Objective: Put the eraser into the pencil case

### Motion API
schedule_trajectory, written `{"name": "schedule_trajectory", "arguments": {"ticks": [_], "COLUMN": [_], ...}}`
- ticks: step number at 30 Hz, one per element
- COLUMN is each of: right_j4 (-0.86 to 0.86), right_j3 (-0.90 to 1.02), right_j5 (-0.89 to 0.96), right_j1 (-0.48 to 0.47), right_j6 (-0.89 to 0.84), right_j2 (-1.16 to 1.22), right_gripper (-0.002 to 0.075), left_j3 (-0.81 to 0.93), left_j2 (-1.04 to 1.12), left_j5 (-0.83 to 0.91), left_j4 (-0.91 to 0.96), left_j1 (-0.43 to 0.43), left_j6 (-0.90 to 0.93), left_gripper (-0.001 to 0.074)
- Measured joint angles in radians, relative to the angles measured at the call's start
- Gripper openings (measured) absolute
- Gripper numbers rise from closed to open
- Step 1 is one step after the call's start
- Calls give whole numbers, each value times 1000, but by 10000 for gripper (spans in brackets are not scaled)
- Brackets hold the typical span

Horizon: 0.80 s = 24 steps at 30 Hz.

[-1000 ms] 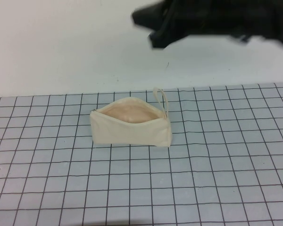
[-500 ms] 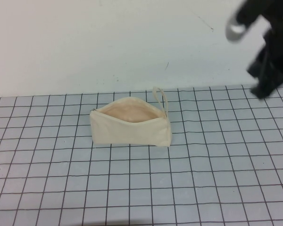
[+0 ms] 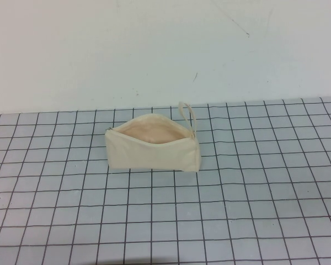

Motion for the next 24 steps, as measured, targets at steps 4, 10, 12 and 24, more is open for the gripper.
{"name": "schedule_trajectory", "arguments": {"ticks": [4, 10, 12, 24], "right_j4": [6, -4, -8, -11], "right_j3": [122, 161, 161, 161], "right_j5": [-5, 77, 97, 119], "right_j1": [0, 0, 0, 0], "right_j6": [25, 31, 31, 37], "right_j2": [-190, -399, -438, -462], "right_gripper": [6, 6, 6, 3], "left_j3": [0, 0, 0, 0], "left_j2": [0, 0, 0, 0], "left_j5": [0, 0, 0, 0], "left_j4": [0, 0, 0, 0], "left_j1": [0, 0, 0, 0], "left_j6": [0, 0, 0, 0], "left_gripper": [-2, -1, -2, -2]}}
